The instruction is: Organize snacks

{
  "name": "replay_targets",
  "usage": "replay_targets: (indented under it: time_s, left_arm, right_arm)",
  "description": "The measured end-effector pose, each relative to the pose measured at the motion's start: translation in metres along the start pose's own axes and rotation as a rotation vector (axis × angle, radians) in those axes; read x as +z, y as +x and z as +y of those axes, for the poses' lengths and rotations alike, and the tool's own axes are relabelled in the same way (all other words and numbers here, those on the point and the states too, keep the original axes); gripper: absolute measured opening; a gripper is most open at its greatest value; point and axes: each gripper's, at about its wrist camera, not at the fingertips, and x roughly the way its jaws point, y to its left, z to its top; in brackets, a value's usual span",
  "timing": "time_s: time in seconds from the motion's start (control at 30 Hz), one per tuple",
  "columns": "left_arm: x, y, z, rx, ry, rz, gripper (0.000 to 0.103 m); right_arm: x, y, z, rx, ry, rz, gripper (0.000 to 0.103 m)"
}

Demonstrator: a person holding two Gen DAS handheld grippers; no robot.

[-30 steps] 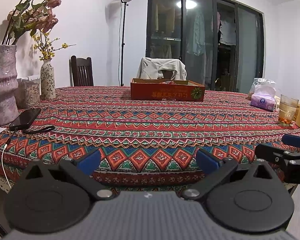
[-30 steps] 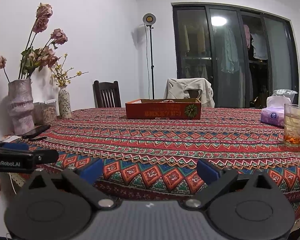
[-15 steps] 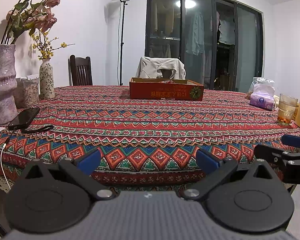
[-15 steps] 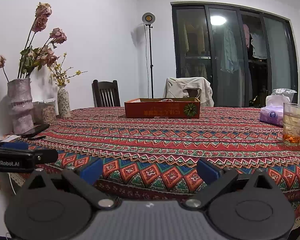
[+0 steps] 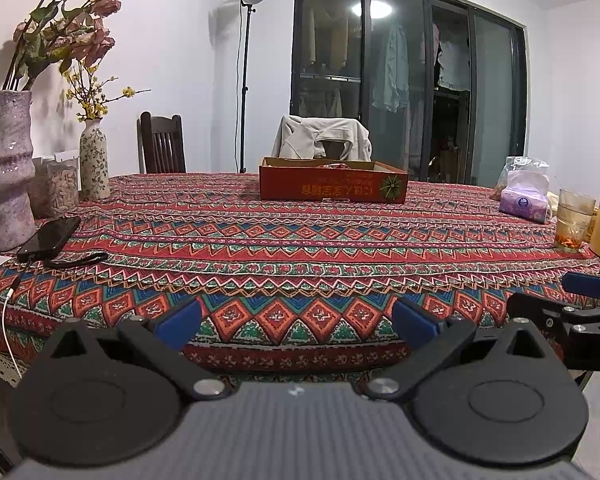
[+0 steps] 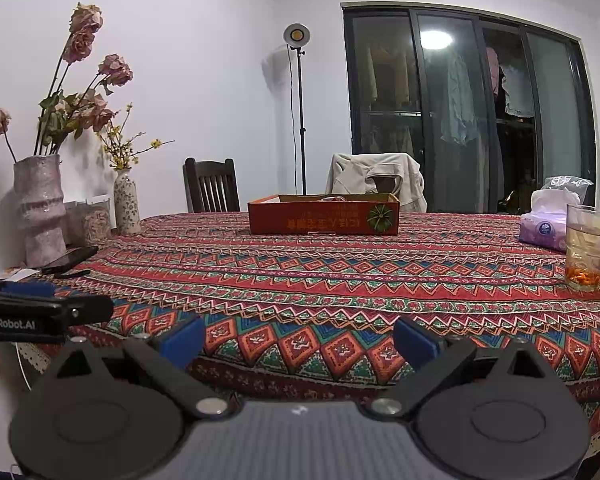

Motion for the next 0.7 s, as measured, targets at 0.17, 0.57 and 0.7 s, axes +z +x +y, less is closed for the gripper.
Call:
replay_targets:
  time_s: [0.17, 0.57, 0.7]
  left_arm:
    - [0.0022, -0.0003, 0.002, -0.009, -0.004, 0.004, 0.103]
    - [0.0026, -0.0018, 0.0026, -0.008, -0.004, -0.007, 0.103]
    - [0.0016, -0.0029, 0.0032, -0.012, -0.002, -0.015, 0.103]
  right_arm:
    - [-0.0007, 0.0006, -0.0007, -0.001, 0.001, 0.0, 0.1]
    - [-0.0007, 0.001, -0.0013, -0.001, 0.0, 0.002, 0.1]
    - [-0.0006, 0.001, -0.0013, -0.001, 0.0, 0.002, 0.1]
